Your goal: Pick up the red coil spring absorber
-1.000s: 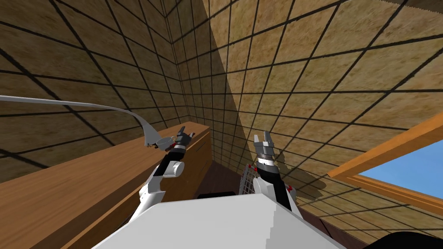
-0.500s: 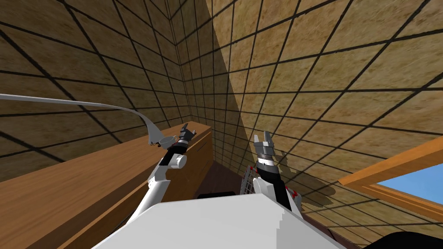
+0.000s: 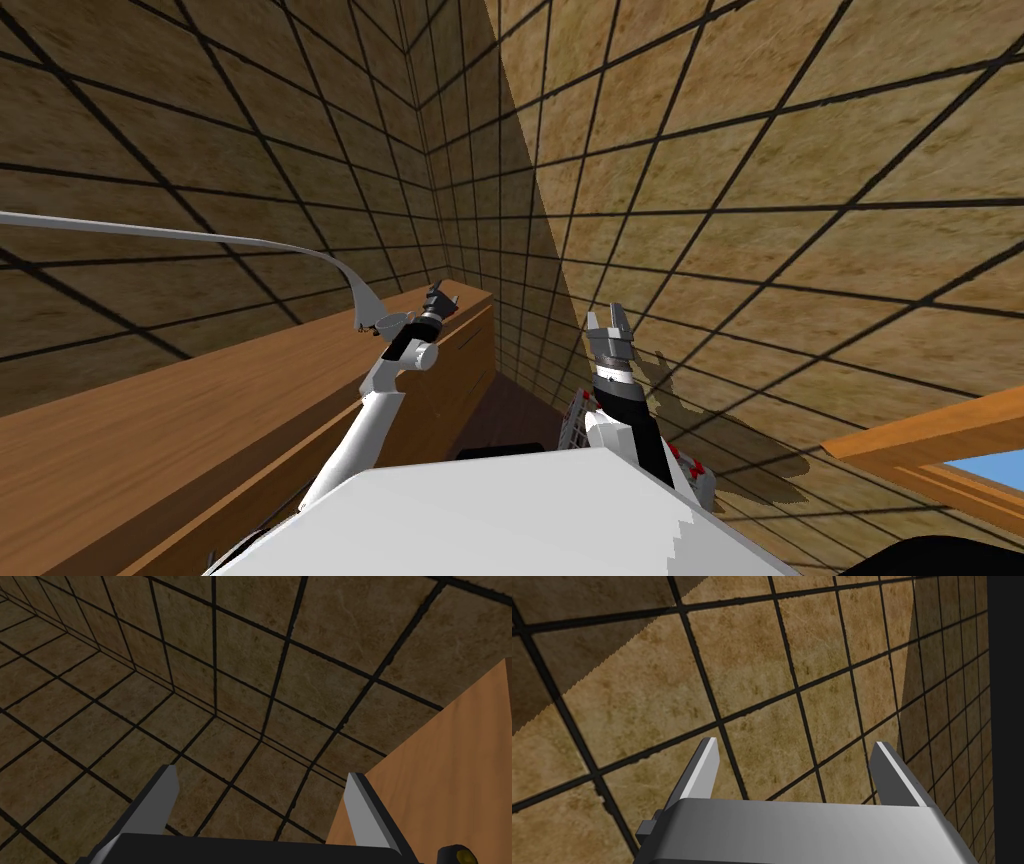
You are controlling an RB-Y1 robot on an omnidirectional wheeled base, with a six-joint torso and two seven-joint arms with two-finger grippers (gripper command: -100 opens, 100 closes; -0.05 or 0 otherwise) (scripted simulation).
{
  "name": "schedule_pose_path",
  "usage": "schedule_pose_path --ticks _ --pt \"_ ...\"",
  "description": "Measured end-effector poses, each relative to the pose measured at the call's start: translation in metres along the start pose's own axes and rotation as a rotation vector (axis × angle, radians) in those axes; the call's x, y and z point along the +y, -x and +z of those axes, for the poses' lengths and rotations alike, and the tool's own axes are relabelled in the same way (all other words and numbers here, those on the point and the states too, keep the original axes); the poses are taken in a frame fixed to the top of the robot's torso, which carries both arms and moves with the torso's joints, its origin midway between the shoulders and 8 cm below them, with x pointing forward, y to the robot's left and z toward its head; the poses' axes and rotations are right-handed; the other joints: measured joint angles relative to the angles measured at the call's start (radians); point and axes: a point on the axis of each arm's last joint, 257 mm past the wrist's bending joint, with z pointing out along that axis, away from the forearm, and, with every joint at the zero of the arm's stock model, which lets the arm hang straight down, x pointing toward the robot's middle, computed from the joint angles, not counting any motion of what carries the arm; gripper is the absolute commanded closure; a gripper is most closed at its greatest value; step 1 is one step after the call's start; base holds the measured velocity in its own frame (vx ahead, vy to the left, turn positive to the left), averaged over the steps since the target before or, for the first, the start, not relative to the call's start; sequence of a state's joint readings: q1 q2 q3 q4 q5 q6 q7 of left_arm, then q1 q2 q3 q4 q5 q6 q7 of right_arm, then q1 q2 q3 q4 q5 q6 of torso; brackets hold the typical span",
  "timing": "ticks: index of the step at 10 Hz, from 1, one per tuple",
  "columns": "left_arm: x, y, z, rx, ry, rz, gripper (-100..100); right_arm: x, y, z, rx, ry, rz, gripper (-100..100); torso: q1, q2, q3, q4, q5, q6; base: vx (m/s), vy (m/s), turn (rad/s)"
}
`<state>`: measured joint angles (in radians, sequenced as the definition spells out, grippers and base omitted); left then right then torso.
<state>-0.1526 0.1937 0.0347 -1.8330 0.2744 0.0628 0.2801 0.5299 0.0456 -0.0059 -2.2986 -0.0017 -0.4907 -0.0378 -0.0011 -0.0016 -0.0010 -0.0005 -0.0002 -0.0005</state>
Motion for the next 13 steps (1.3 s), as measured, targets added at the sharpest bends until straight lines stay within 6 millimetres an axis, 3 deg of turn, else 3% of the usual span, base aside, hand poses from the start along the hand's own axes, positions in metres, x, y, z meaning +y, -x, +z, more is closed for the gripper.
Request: schedule_pose_path --ticks 2,13 --pt "-0.005 -0.009 0.015 0.012 0.007 -0.016 -100 0.0 0.0 0.0 0.0 0.0 0.0 0 0.0 0.0 0.0 0.0 0.0 0.001 0.012 -0.021 0.067" --pt "0.012 -0.033 0.094 0.031 0.172 -0.127 -100 0.0 0.0 0.0 0.0 0.0 0.0 0 -0.001 0.0 0.0 0.0 0.0 0.001 0.01 -0.029 0.082"
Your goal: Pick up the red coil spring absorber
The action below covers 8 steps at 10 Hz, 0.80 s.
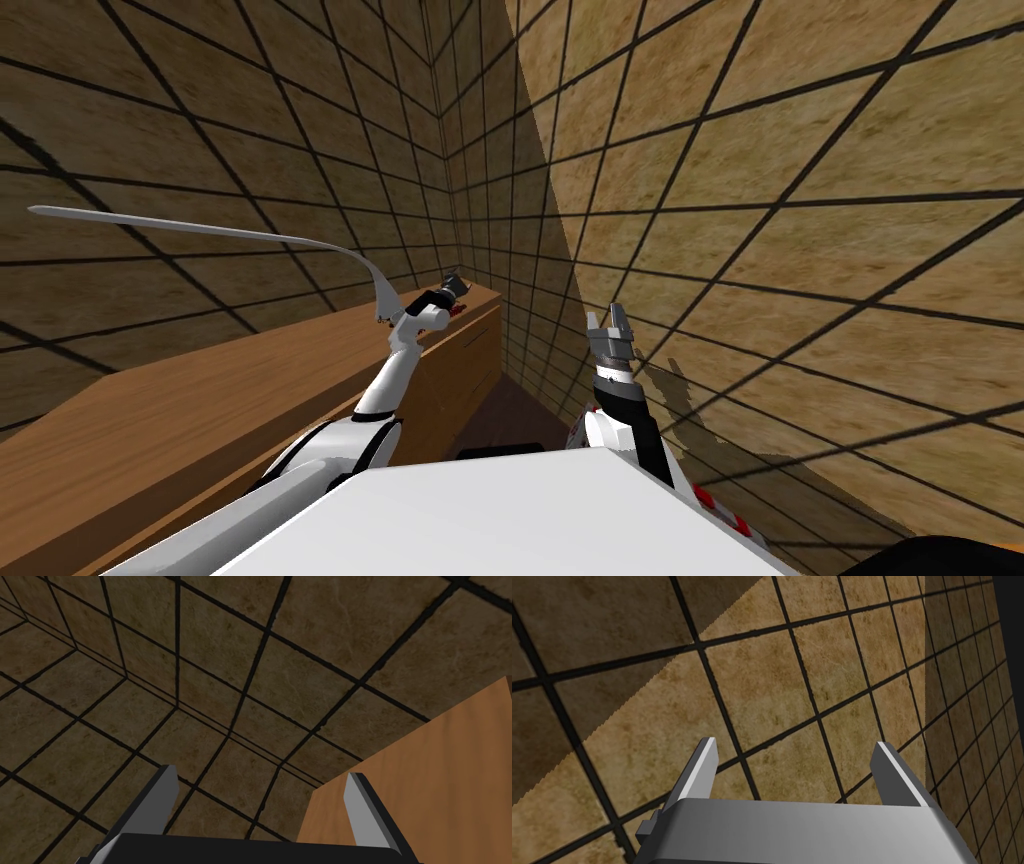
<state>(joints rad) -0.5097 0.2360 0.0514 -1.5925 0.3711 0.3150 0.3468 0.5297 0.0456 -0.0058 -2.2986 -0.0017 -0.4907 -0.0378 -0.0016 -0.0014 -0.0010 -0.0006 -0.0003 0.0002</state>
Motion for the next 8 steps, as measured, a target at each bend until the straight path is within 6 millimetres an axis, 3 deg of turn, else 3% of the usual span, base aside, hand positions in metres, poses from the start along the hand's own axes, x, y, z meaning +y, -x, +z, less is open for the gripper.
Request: schedule_pose_path --ticks 8 --pt "0.011 -0.021 0.05 -0.012 0.16 -0.062 -100 0.0 0.0 0.0 0.0 0.0 0.0 0 0.001 0.0 0.0 0.0 0.0 0.0 0.012 -0.031 0.096"
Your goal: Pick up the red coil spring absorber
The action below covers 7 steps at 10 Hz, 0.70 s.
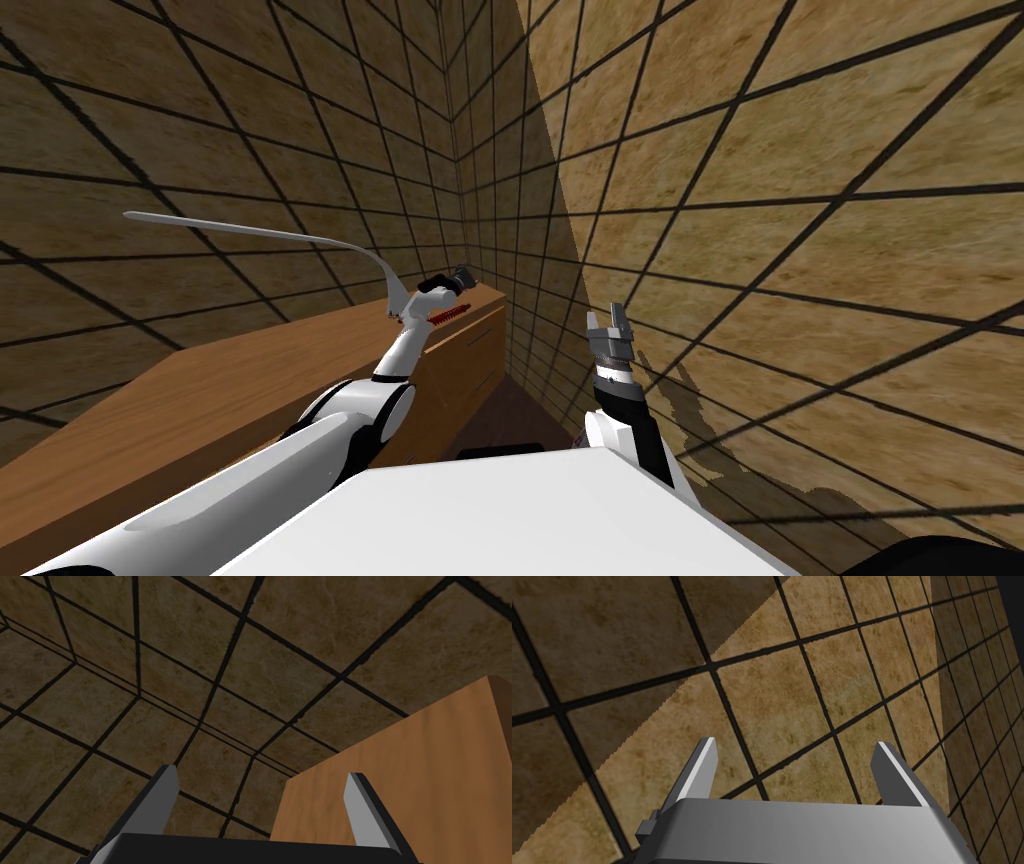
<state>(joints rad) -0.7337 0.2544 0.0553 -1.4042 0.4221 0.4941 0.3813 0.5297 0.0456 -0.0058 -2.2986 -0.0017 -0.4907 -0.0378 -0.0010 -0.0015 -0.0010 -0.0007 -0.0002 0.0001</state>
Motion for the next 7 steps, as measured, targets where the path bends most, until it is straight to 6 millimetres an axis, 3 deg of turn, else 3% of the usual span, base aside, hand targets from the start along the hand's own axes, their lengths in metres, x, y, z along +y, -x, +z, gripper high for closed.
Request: schedule_pose_path --ticks 7 --pt "0.002 -0.021 0.031 -0.031 0.15 -0.035 -100 0.0 0.0 0.0 0.0 0.0 0.0 0 0.0 0.0 0.0 0.0 0.0 0.0 0.014 -0.032 0.103"
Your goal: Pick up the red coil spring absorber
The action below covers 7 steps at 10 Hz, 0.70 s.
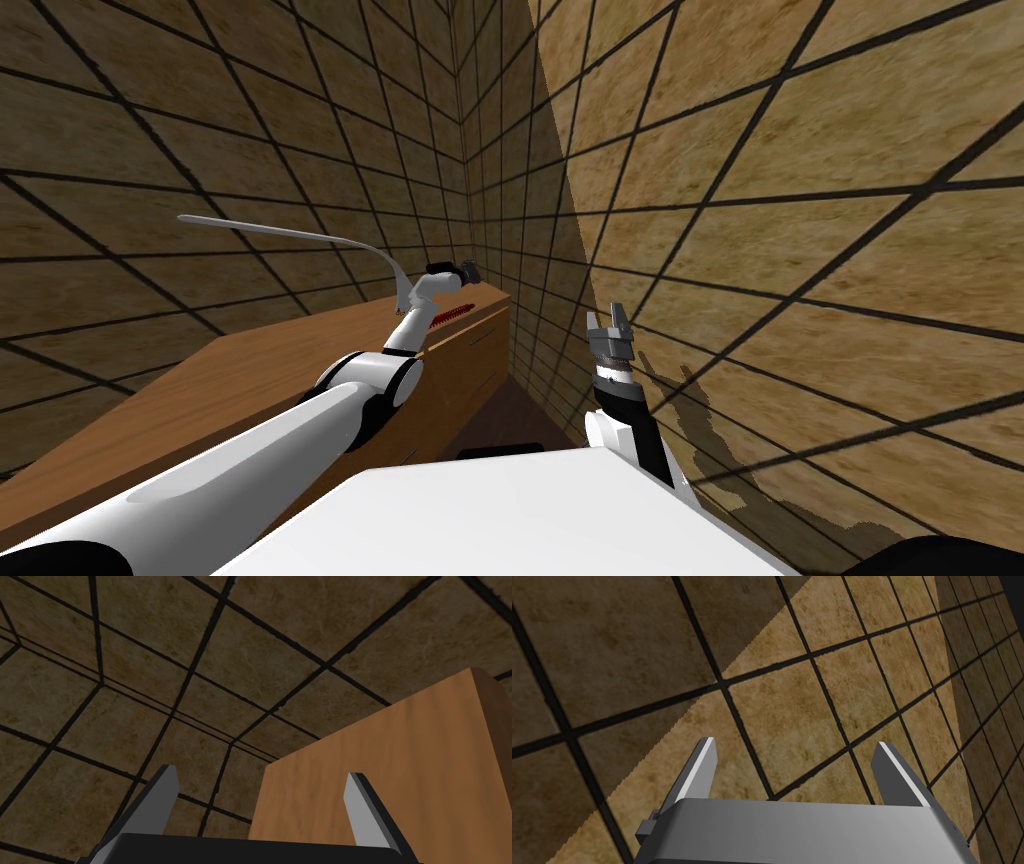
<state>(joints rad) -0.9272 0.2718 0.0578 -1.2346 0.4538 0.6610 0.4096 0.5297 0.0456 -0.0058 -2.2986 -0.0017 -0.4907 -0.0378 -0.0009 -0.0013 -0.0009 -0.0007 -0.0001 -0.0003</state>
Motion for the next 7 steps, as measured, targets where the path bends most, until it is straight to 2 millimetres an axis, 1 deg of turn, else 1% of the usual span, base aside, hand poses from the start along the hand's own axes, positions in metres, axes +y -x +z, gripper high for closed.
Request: schedule_pose_path --ticks 2,3,7 --pt "0.003 -0.003 0.007 -0.019 0.055 -0.01 -100 0.0 0.0 0.0 0.0 0.0 0.0 0 0.0 -0.001 0.0 0.0 0.0 0.0 0.018 -0.032 0.103" --pt "0.005 -0.005 0.01 -0.03 0.083 -0.014 -100 0.0 0.0 0.0 0.0 0.0 0.0 0 0.0 0.0 0.0 0.0 0.0 0.001 0.008 -0.014 -0.012" --pt "0.014 -0.008 0.015 -0.072 0.182 -0.026 -100 0.0 0.0 0.0 0.0 0.0 0.0 0 0.001 0.001 0.001 0.0 0.0 0.0 -0.005 -0.008 0.088"
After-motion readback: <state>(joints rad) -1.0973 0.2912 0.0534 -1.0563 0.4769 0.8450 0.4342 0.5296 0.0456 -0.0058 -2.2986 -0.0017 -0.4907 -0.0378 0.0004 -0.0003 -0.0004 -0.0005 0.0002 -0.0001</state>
